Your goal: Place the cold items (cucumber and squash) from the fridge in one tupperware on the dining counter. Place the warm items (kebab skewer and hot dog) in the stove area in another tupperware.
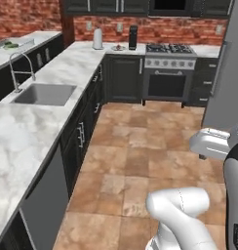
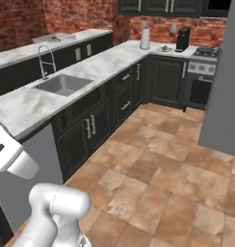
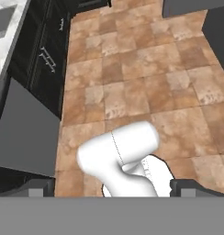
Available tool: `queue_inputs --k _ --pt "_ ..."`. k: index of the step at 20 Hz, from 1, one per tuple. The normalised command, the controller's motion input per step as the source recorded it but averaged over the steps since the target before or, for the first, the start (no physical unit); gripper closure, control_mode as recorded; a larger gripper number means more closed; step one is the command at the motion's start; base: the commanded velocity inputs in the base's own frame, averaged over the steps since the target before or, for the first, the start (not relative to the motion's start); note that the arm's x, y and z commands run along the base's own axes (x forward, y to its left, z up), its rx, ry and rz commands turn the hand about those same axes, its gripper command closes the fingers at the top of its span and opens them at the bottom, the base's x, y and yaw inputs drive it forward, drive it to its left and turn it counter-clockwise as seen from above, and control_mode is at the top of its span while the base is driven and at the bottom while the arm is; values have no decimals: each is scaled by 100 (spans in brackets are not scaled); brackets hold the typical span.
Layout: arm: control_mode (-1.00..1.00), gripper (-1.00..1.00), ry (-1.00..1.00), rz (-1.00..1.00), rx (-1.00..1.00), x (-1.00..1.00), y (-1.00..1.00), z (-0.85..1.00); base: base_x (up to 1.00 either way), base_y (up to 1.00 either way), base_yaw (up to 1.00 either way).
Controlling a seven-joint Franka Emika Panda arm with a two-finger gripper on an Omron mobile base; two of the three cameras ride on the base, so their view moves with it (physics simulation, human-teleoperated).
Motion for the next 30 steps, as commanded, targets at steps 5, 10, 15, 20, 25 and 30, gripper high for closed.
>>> queue_inputs --k 5,10,15,20,25,30 --pt "100 -100 0 0 0 0 0 0 100 -26 -7" --pt "100 -100 0 0 0 0 0 0 100 -18 -14" --pt "100 -100 0 0 0 0 0 0 100 -6 -25" --pt "100 -100 0 0 0 0 0 0 94 0 -34" --pt "100 -100 0 0 0 0 0 0 99 10 -41" --pt "100 -100 0 0 0 0 0 0 96 44 -41"
